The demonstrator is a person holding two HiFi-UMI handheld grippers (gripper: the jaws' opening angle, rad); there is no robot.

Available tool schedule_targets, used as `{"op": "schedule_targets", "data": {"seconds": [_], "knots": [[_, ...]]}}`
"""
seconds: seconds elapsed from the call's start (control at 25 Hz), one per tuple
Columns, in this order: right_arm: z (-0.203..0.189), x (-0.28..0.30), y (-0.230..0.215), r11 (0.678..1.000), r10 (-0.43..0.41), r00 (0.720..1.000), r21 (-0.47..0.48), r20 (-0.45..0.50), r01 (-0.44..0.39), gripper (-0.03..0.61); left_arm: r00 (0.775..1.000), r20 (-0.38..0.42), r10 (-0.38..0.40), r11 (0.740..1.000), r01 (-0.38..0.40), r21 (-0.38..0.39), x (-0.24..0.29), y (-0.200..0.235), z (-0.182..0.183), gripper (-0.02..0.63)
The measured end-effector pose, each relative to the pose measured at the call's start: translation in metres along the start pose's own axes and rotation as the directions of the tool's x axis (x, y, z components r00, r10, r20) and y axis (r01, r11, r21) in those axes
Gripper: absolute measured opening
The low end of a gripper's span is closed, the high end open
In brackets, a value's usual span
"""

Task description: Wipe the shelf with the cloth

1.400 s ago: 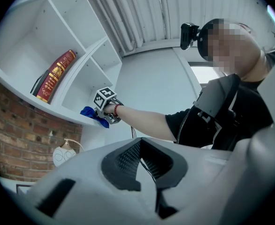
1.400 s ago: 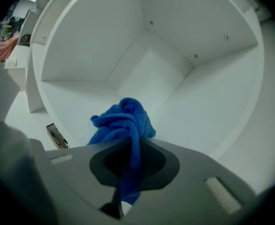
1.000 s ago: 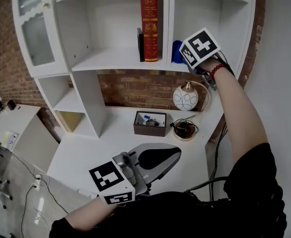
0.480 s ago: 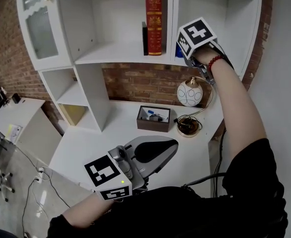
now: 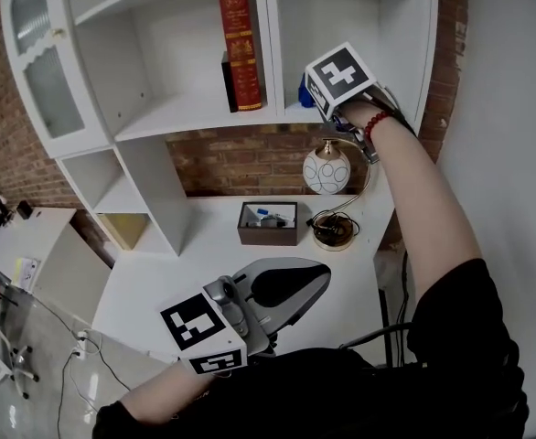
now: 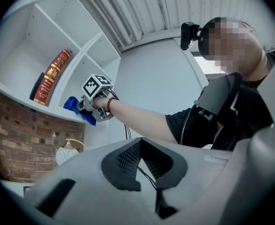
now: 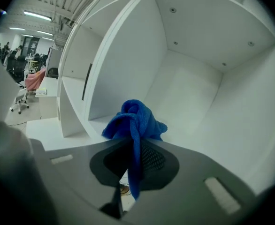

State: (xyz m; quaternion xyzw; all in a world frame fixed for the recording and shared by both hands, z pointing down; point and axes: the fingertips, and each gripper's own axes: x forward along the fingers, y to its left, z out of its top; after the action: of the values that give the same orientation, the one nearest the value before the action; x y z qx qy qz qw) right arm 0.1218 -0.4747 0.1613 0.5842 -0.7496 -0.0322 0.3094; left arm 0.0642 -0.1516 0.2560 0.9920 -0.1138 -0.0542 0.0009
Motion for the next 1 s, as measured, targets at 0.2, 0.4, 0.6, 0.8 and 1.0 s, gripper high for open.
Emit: {"op": "schedule_targets", "data": {"seconds": [0.2, 0.4, 0.6, 0.8, 1.0], "knots": [[-0.028, -0.011, -0.043, 0.997, -0.063, 0.997, 0.039, -0.033, 0.065, 0.031, 1.000, -0.005, -0.024, 1.000, 0.024, -0.018, 0.013, -0.006, -0.003, -0.002], [-0.055, -0.021, -0.086, 0.986, -0.146, 0.988, 0.076, -0.060, 0.150, 0.031, 0.999, -0.009, -0.047, 0.999, 0.047, -0.027, 0.025, -0.018, -0.009, -0.002], [-0.068, -0.028, -0.103, 0.981, -0.173, 0.982, 0.074, -0.081, 0.179, 0.031, 0.999, -0.001, -0.049, 0.998, 0.049, -0.037, 0.034, -0.027, -0.013, -0.002], [-0.070, -0.030, -0.105, 0.984, -0.162, 0.984, 0.069, -0.074, 0.167, 0.031, 1.000, 0.008, -0.017, 0.998, 0.017, -0.056, 0.039, -0.033, -0.017, -0.002], [-0.069, -0.029, -0.105, 0.987, -0.147, 0.988, 0.055, -0.054, 0.150, 0.031, 0.999, 0.009, 0.049, 0.997, -0.048, -0.059, 0.043, -0.037, -0.025, -0.002]]}}
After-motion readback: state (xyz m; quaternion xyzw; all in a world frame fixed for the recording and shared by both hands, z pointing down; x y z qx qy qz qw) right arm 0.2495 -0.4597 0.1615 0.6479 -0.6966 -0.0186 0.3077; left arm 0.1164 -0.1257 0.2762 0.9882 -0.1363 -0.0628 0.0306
